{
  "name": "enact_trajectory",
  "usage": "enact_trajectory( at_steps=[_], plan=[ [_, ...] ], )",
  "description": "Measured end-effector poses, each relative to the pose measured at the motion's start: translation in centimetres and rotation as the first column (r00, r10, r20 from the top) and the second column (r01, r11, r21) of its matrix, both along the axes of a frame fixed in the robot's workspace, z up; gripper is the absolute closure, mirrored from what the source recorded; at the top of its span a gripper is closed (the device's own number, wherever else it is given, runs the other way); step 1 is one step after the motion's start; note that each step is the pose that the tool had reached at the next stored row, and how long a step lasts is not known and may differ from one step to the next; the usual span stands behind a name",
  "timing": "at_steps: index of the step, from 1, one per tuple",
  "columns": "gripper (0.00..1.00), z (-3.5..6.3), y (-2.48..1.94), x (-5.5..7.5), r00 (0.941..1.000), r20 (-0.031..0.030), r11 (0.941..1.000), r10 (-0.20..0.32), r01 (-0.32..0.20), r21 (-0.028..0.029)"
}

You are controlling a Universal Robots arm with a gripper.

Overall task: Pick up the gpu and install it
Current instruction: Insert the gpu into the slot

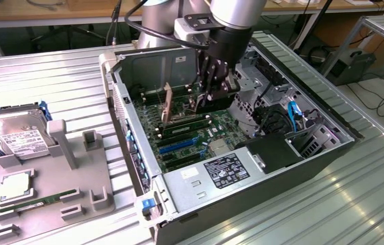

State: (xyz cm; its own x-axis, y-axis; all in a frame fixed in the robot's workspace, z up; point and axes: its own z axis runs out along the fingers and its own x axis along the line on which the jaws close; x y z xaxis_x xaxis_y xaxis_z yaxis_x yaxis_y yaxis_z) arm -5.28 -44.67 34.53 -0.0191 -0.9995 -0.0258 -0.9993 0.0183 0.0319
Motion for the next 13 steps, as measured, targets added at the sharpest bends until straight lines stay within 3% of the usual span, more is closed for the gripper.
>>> enact_trajectory(
  at_steps=[13],
  plan=[
    [0.74, -0.21, -0.27, -0.04, 1.0, -0.0001, 1.0, 0.0, 0.0, -0.0001]
  ],
)
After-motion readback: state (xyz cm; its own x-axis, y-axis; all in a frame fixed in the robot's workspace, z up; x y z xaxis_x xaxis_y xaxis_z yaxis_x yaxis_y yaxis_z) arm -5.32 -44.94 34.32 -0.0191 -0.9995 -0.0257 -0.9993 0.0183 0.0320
